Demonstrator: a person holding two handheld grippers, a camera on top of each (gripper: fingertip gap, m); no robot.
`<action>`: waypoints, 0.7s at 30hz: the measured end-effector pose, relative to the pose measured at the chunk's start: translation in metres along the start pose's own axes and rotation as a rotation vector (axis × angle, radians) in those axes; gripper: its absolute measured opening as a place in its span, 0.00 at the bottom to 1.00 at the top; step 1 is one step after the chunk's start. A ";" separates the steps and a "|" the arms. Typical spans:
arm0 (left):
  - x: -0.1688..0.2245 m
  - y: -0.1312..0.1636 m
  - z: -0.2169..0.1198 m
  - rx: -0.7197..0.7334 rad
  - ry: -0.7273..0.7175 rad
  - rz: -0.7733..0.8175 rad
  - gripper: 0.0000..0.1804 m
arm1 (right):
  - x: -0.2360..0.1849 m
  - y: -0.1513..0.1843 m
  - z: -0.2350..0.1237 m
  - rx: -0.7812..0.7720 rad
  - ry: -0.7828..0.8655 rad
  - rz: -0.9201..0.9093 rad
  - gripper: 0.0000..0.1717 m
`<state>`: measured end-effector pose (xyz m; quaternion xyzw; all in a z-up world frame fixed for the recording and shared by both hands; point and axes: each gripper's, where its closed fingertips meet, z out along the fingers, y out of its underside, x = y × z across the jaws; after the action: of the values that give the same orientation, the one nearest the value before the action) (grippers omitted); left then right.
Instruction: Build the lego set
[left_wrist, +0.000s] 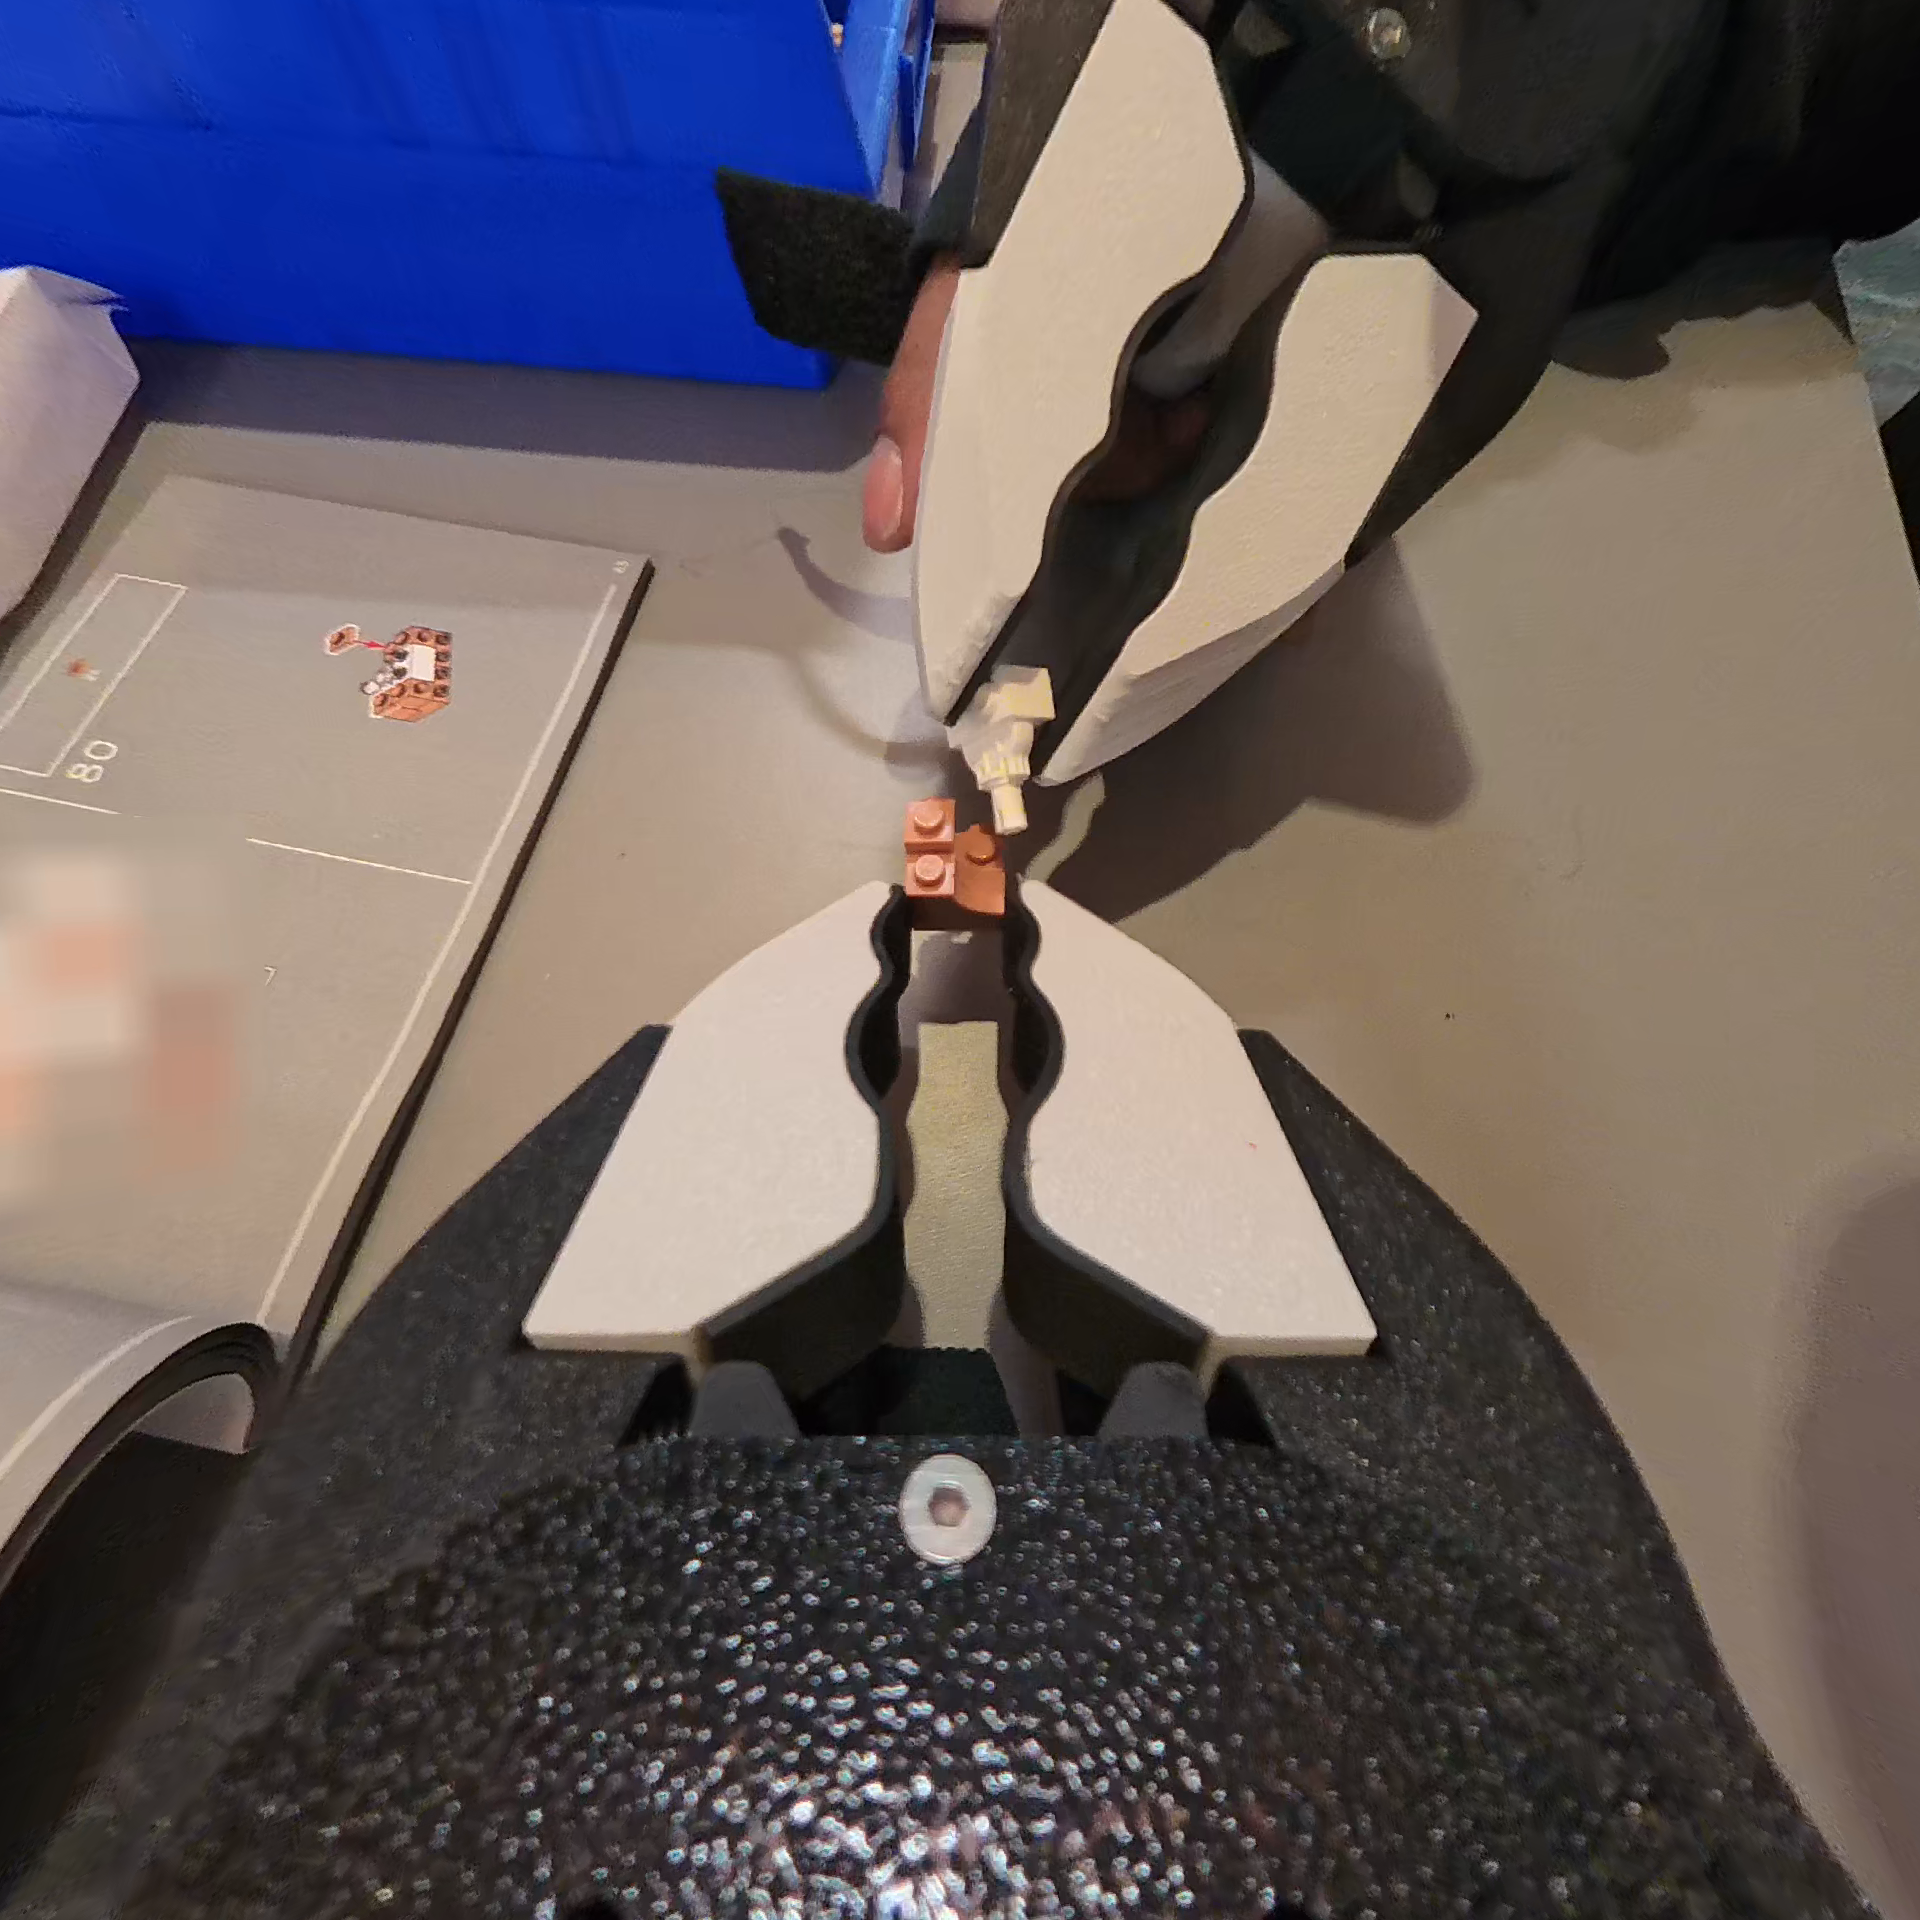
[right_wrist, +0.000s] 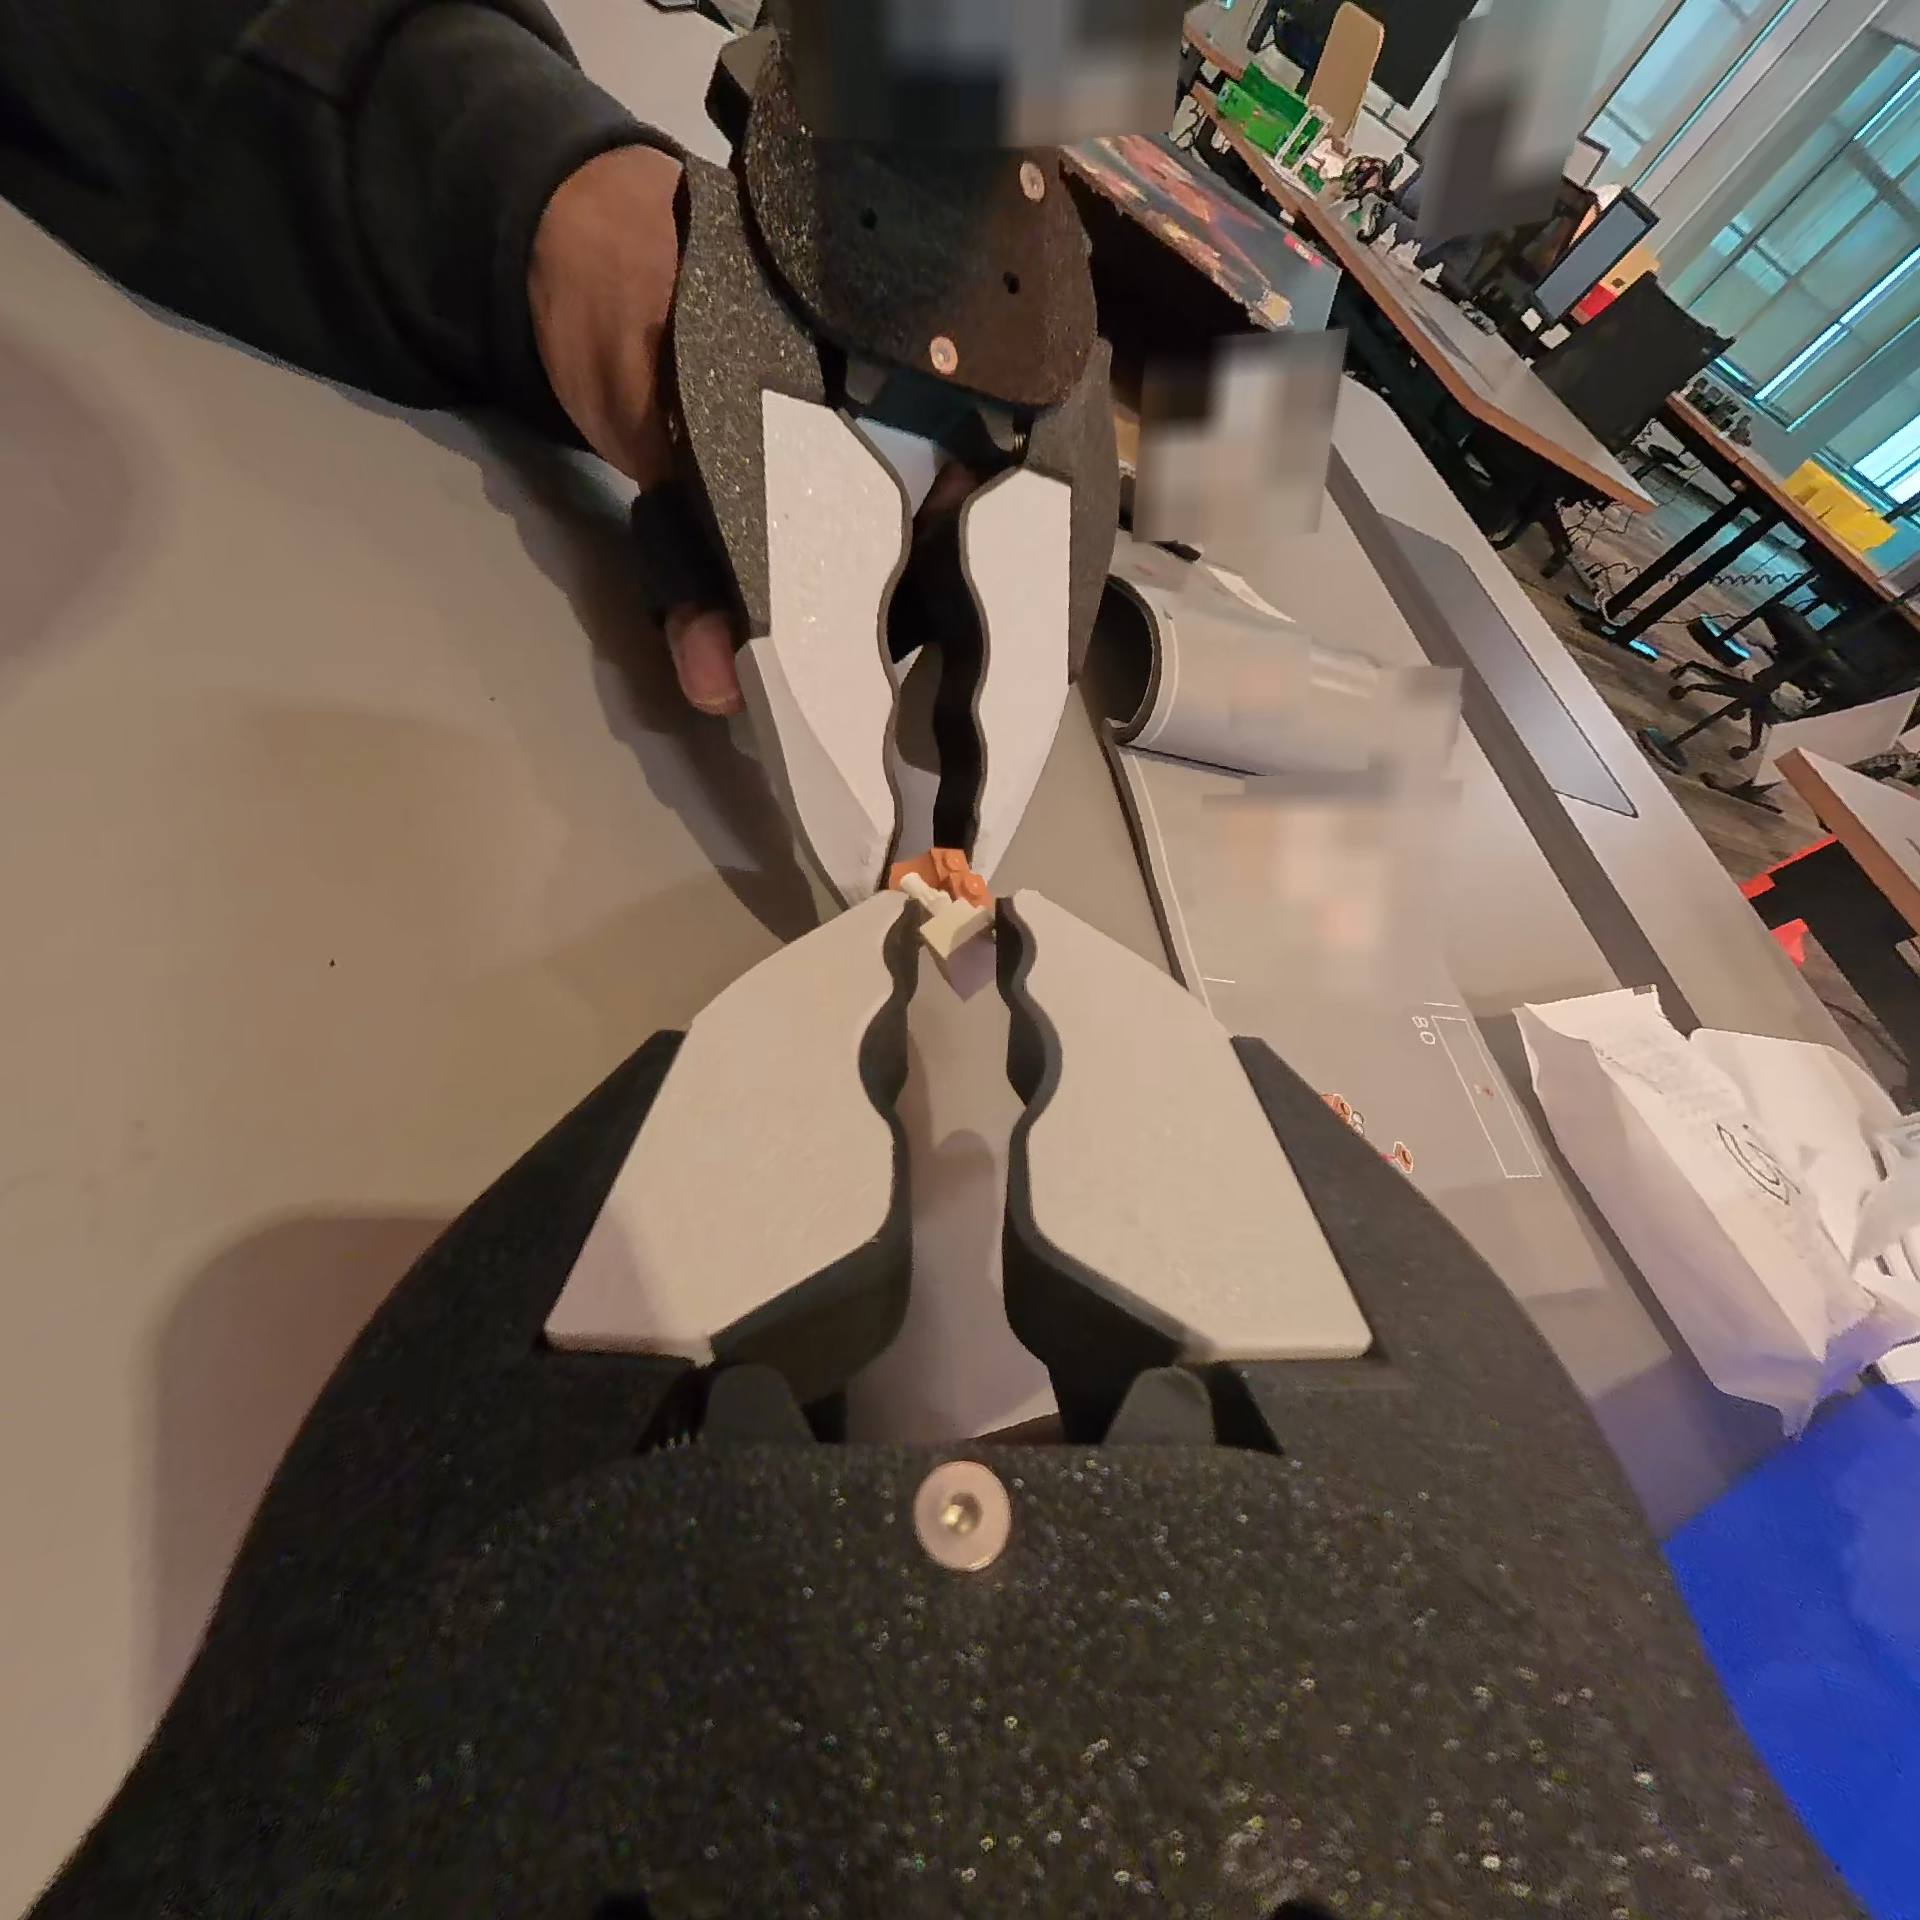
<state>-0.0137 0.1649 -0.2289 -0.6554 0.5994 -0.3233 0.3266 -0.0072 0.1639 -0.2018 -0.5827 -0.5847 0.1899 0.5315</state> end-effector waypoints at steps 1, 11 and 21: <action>0.000 0.000 0.000 0.002 0.001 -0.006 0.09 | 0.000 -0.001 0.000 0.002 0.003 -0.001 0.08; -0.002 -0.001 -0.001 0.014 0.002 -0.055 0.09 | 0.002 -0.003 0.003 0.008 0.040 -0.024 0.09; 0.000 0.002 0.000 -0.007 0.006 -0.041 0.09 | 0.015 0.016 -0.027 -0.109 0.001 0.082 0.08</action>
<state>-0.0150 0.1653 -0.2304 -0.6676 0.5881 -0.3296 0.3159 0.0271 0.1702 -0.1998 -0.6343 -0.5694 0.1791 0.4913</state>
